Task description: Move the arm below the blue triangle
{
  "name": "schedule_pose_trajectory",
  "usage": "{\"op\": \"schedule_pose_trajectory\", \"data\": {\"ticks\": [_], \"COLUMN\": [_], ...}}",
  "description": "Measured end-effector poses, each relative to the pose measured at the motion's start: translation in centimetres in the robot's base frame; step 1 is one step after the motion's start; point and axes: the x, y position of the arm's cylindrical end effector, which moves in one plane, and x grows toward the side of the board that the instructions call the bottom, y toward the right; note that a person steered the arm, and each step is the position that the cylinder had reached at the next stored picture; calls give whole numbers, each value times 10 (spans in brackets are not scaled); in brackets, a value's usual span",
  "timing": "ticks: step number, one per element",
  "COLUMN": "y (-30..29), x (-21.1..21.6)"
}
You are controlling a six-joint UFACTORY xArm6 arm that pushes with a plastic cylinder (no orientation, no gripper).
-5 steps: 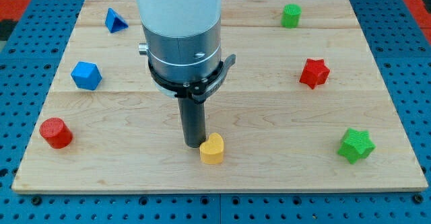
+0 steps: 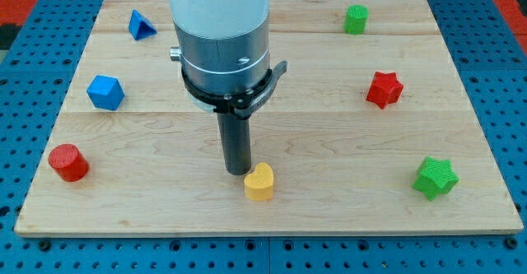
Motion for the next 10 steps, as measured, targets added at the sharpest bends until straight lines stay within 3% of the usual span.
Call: {"op": "schedule_pose_trajectory", "data": {"ticks": [3,5,6,8,10], "y": [5,4,-64,-194,-230], "x": [-19,-127,-175,-218,-284]}}
